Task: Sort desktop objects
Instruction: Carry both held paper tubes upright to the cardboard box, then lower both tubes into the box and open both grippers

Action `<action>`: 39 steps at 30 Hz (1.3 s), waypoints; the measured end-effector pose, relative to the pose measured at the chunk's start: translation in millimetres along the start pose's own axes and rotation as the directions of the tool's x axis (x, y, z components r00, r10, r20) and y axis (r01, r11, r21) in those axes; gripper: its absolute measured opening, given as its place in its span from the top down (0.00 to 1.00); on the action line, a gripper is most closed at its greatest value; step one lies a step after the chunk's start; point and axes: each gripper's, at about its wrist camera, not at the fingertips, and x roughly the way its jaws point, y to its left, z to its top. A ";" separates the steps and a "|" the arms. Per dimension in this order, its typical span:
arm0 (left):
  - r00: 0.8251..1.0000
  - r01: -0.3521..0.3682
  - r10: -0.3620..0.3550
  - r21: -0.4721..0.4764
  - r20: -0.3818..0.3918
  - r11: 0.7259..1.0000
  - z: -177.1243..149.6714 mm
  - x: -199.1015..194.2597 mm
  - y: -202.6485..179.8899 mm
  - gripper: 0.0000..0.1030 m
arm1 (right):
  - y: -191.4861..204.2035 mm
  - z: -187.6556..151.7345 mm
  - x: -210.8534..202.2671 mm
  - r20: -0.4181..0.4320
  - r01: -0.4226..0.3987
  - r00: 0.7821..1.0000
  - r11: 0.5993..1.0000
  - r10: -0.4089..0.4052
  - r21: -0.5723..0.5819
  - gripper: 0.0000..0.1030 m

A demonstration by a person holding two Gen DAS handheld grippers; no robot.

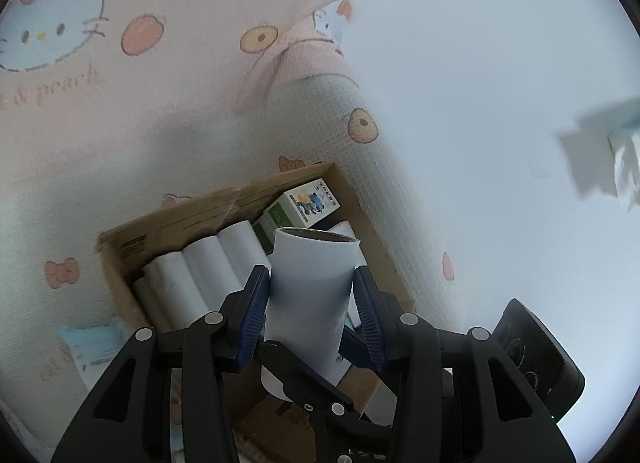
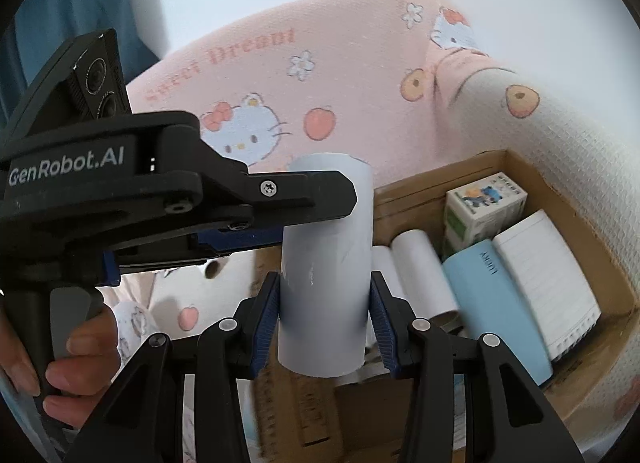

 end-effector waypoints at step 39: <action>0.986 -0.130 0.098 -0.259 -0.135 0.957 25.4 73.0 64.2 0.61 | -62.3 20.7 74.4 -0.274 0.094 0.958 0.996 -0.091 -0.001 0.60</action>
